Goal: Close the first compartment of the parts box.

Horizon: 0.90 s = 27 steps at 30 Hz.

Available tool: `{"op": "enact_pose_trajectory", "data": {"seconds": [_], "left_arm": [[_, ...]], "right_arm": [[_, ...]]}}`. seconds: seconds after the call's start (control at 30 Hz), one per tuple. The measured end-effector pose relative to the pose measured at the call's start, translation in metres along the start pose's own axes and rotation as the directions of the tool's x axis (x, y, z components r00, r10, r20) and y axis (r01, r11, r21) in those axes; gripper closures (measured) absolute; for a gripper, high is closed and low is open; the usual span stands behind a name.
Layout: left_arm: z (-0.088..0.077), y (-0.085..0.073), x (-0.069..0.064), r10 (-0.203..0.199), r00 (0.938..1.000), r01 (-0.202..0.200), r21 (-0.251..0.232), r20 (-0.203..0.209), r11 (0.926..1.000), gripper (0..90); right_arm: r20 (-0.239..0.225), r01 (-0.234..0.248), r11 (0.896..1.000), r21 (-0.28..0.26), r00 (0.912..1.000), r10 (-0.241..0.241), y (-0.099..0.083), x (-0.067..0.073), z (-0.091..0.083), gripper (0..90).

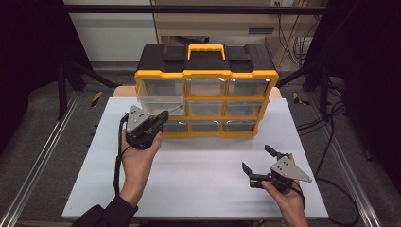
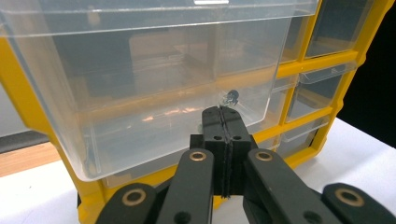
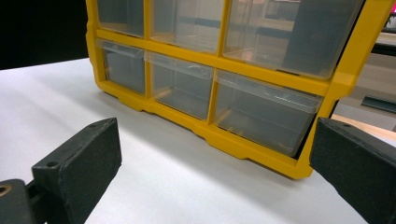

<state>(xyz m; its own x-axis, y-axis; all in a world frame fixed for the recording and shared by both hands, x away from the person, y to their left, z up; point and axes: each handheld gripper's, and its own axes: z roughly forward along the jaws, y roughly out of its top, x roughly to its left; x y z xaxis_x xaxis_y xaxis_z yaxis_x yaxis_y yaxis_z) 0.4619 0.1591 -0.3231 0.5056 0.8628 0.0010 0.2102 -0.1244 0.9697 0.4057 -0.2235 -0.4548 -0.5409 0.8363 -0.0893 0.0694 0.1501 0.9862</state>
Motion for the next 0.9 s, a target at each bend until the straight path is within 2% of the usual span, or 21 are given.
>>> {"op": "enact_pose_trajectory", "data": {"seconds": [0.53, 0.6, 0.7, 0.77, 0.87, 0.9], "left_arm": [[0.009, 0.005, 0.004, 0.006, 1.0, -0.006, 0.007, 0.002, 1.0, 89.6], [0.01, 0.005, 0.005, -0.017, 0.9997, 0.017, 0.008, 0.015, 0.9998, 89.6], [0.011, 0.006, 0.007, -0.025, 0.9996, 0.024, 0.009, 0.016, 0.9997, 89.7], [0.012, 0.006, 0.008, -0.025, 0.9996, 0.025, 0.008, 0.016, 0.9997, 89.6], [0.013, 0.008, 0.008, -0.001, 0.9999, 0.0, 0.005, 0.015, 1.0, 89.7], [0.013, 0.009, 0.009, -0.006, 0.9998, 0.006, 0.006, 0.02, 1.0, 89.6]], "right_arm": [[0.013, -0.002, 1.0, 0.006, 0.9999, 0.002, 0.0, -0.002, -0.001, 2.3], [0.016, -0.002, 1.0, 0.006, 0.9999, 0.002, 0.0, -0.003, -0.001, 2.4], [0.016, -0.004, 1.0, 0.002, 0.9999, 0.004, 0.0, -0.002, -0.001, 2.4], [0.018, 0.001, 1.0, 0.012, 0.9998, -0.001, -0.001, -0.002, 0.0, 2.4], [0.015, -0.001, 1.0, 0.02, 0.9999, 0.0, -0.002, -0.003, 0.001, 2.4], [0.014, -0.005, 1.0, 0.016, 0.9999, 0.005, -0.002, -0.003, 0.001, 2.4]]}}
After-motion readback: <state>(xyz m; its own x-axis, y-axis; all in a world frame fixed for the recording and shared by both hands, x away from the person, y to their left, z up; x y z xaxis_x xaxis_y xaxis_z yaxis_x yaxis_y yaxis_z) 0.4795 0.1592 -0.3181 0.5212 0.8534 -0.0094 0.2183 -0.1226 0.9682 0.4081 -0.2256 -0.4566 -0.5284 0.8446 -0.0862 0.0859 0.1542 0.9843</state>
